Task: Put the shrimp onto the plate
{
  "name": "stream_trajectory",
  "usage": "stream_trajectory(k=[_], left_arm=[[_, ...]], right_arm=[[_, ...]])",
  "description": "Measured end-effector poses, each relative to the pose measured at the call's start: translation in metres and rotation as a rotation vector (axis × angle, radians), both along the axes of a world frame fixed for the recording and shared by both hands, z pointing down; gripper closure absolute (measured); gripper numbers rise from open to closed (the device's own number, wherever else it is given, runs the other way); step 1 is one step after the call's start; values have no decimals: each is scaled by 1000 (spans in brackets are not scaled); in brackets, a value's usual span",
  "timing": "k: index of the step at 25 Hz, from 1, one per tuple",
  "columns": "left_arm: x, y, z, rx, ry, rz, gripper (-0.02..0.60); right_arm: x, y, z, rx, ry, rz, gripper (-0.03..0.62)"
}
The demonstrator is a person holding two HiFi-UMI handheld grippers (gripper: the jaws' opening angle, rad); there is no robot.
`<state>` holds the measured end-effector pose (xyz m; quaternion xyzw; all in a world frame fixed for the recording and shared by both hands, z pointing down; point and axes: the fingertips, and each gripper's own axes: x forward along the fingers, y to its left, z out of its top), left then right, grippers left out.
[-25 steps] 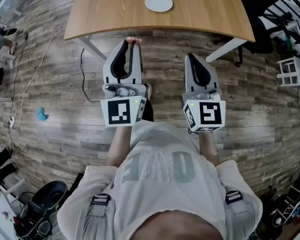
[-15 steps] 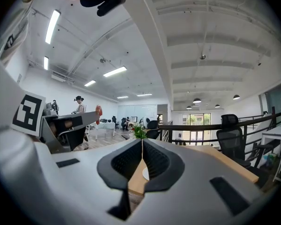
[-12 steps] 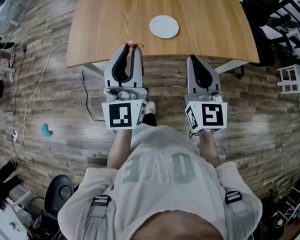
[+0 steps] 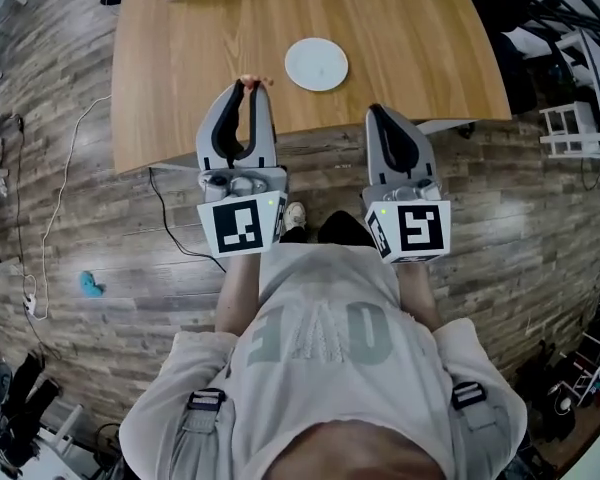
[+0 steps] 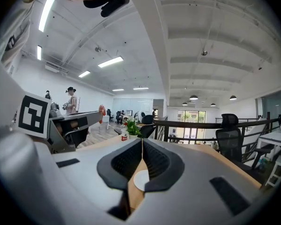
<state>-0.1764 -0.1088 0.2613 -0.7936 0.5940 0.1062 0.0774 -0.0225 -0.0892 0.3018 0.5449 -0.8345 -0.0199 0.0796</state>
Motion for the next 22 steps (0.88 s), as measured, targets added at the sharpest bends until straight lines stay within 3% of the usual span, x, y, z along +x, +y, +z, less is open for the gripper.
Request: stream_trajectory(k=[3,9,15,22], left_arm=[[9,-15,7,-25,21,16,517],[30,-51,30,-85,-36,-4,517],[40,-94,32,-91,-98,-63,517],[60,-149,20,-84,-110,-92,517]], right_arm=[[8,-9,6,-24,18,10,573],[26,-55,25,-62,16,-14,572],[33,-120,27,-57,-9,-72,572],[48,-183,18,-45,-48,-123,573]])
